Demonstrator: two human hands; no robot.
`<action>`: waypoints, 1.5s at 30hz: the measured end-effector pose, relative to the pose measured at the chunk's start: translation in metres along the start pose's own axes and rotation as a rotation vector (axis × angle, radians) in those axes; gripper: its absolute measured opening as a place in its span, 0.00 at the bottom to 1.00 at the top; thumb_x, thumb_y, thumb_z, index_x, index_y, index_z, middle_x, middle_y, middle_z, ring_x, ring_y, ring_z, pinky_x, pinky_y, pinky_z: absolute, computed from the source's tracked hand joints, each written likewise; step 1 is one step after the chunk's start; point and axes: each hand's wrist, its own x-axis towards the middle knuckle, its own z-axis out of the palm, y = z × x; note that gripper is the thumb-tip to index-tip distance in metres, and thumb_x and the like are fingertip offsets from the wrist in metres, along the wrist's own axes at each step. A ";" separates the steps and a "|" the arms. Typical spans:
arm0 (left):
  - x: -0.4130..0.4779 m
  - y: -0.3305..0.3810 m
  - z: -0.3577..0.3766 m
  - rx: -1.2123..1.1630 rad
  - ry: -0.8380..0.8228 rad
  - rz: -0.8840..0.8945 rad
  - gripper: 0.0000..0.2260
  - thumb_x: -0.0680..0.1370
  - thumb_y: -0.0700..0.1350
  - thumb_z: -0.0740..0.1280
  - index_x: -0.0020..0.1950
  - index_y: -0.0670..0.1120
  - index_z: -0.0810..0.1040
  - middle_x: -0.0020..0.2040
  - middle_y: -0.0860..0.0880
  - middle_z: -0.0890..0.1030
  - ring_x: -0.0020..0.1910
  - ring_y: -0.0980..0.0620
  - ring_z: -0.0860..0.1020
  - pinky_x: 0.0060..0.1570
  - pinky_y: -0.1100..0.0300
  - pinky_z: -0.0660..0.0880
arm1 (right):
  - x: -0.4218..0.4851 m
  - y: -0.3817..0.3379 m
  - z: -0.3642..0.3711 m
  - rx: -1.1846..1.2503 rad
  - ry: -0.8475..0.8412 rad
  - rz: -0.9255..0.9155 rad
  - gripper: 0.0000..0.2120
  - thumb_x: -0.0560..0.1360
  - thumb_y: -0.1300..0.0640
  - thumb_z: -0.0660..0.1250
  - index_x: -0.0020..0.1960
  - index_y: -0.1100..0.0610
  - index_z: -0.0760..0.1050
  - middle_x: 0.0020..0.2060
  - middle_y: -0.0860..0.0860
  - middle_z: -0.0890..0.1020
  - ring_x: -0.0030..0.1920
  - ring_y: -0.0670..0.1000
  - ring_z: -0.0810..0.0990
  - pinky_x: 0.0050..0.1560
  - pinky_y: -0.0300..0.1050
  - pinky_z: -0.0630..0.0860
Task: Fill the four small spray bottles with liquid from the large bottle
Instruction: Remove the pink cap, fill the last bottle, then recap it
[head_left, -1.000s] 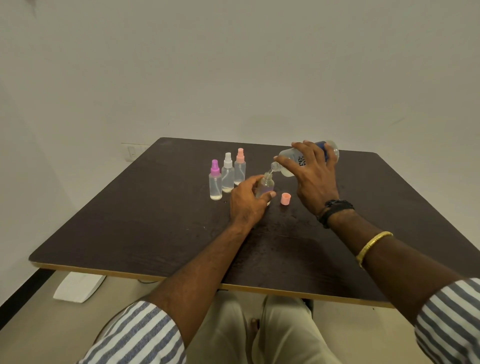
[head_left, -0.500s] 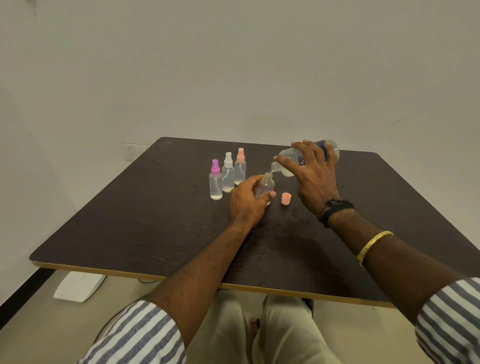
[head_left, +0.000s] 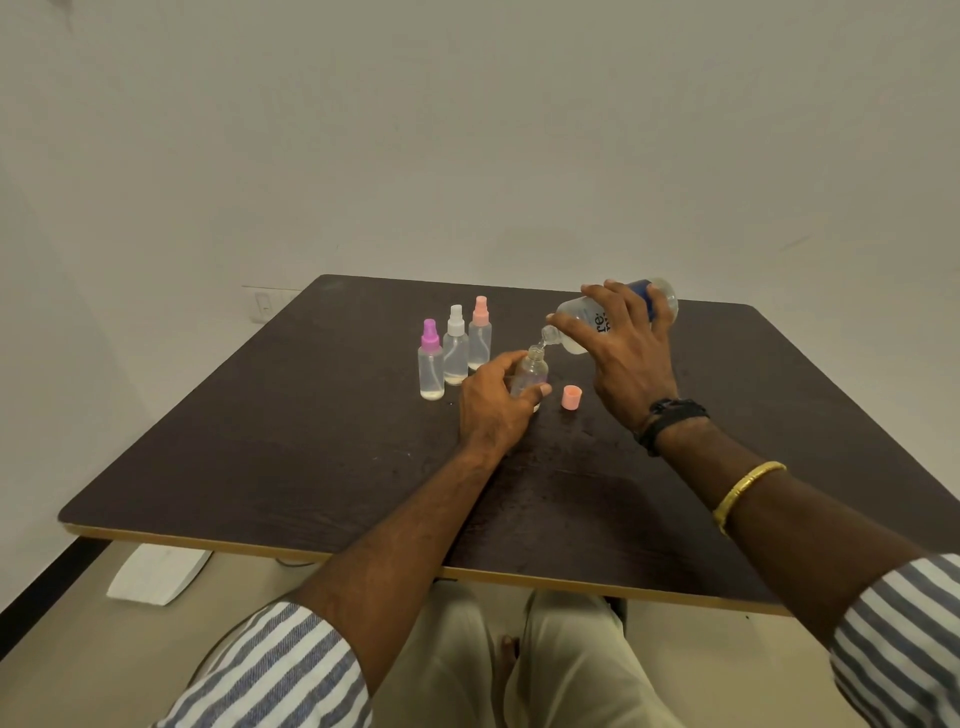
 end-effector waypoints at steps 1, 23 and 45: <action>0.000 0.000 0.000 0.001 -0.001 0.000 0.23 0.72 0.51 0.77 0.65 0.47 0.80 0.56 0.50 0.84 0.51 0.57 0.79 0.49 0.67 0.74 | 0.000 0.000 0.000 0.000 0.000 -0.001 0.38 0.65 0.74 0.63 0.69 0.44 0.75 0.71 0.58 0.71 0.74 0.64 0.66 0.74 0.70 0.51; -0.002 -0.002 0.001 0.007 -0.013 -0.006 0.23 0.72 0.51 0.77 0.65 0.47 0.80 0.57 0.50 0.84 0.53 0.57 0.79 0.48 0.72 0.72 | -0.001 0.000 -0.002 -0.023 -0.005 -0.006 0.36 0.67 0.71 0.56 0.69 0.45 0.75 0.70 0.59 0.72 0.74 0.64 0.66 0.74 0.70 0.51; -0.001 0.001 0.000 0.012 -0.019 -0.012 0.23 0.72 0.50 0.78 0.66 0.47 0.79 0.58 0.50 0.83 0.52 0.58 0.78 0.49 0.70 0.72 | 0.001 0.001 -0.004 -0.009 0.015 -0.024 0.39 0.63 0.77 0.64 0.68 0.46 0.77 0.69 0.60 0.73 0.73 0.65 0.68 0.74 0.71 0.52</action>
